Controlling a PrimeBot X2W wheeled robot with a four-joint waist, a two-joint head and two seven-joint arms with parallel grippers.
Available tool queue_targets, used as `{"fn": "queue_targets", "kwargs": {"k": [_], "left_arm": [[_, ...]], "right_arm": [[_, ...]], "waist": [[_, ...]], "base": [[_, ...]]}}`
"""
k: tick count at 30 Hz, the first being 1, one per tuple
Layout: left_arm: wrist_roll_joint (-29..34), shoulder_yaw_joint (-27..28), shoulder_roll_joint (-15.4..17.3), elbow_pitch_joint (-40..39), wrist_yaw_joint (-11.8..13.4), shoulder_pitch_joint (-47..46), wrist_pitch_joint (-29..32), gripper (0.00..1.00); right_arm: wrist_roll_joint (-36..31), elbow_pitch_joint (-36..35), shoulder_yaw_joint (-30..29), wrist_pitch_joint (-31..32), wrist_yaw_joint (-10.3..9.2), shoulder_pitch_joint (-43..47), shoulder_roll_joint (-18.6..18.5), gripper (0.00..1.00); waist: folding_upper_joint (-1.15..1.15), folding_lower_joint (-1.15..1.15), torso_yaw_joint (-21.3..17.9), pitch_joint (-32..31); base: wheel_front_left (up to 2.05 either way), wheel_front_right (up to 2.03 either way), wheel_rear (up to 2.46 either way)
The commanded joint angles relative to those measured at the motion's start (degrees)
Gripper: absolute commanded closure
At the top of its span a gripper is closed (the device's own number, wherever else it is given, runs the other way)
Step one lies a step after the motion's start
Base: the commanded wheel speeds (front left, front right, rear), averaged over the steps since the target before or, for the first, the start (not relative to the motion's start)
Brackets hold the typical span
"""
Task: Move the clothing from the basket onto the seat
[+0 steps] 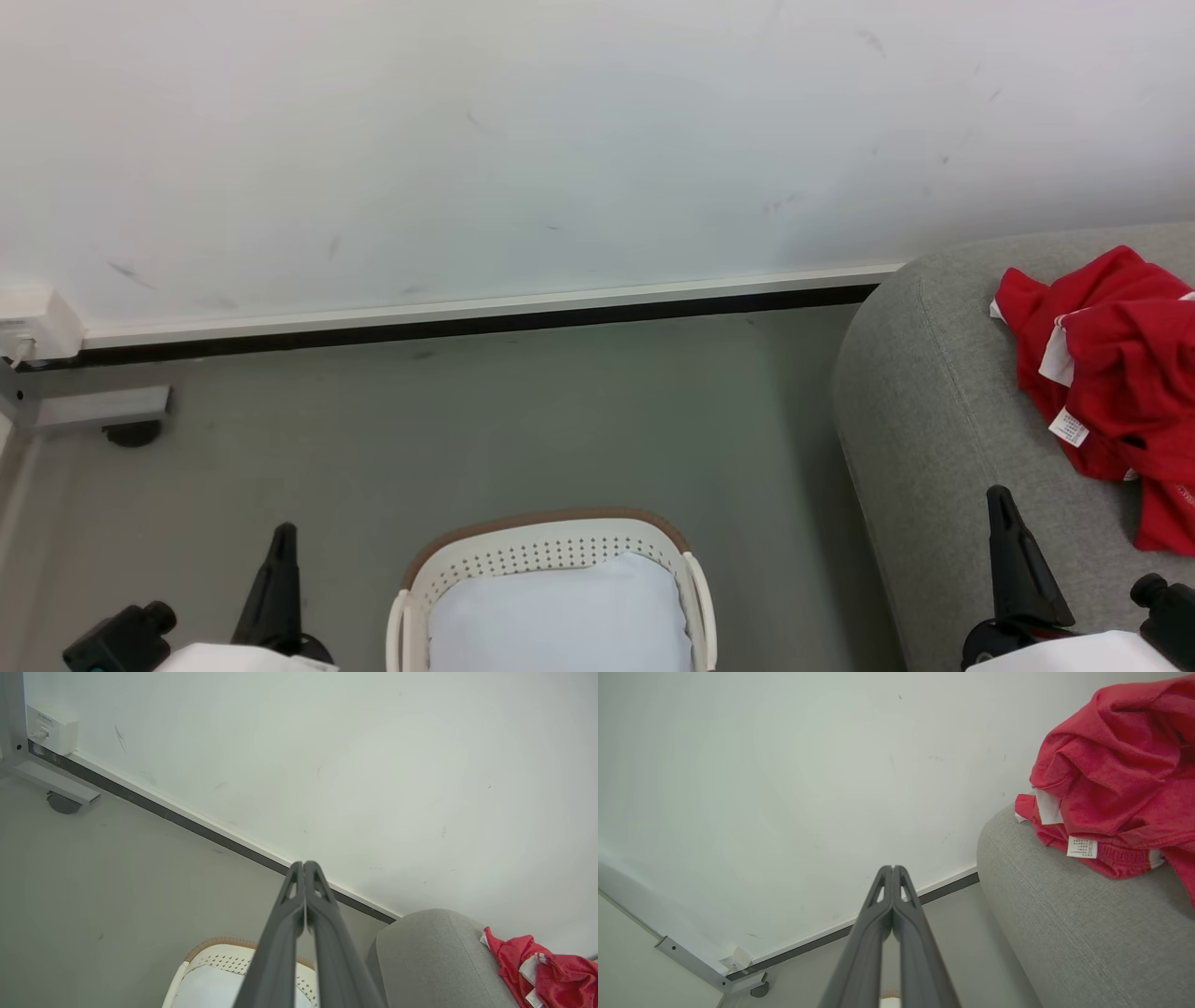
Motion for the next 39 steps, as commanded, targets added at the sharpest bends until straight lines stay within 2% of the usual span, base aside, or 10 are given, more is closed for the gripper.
{"fn": "queue_targets", "kwargs": {"k": [1, 18, 39], "left_arm": [[-2.4, 0.4, 0.1, -0.8, 0.0, -1.3, 0.5, 1.00], [-15.2, 1.2, -0.5, -0.8, 0.0, -1.8, 4.1, 1.00], [-28.0, 2.1, -1.1, -0.7, 0.0, -2.3, 7.7, 1.00]], "right_arm": [[2.6, -0.4, -0.5, 0.5, -0.03, -1.3, -0.6, 1.00], [16.0, 0.6, -2.1, 3.6, -0.05, -1.8, -1.0, 1.00], [28.9, 1.6, -4.1, 7.0, -0.06, -2.2, -1.2, 1.00]], "waist": [[0.00, 0.00, 0.0, -0.1], [0.00, 0.00, 0.4, -0.6], [0.00, 0.00, 0.8, -1.2]], "base": [[0.00, 0.00, 0.00], [0.00, 0.00, 0.00], [0.00, 0.00, 0.00]]}}
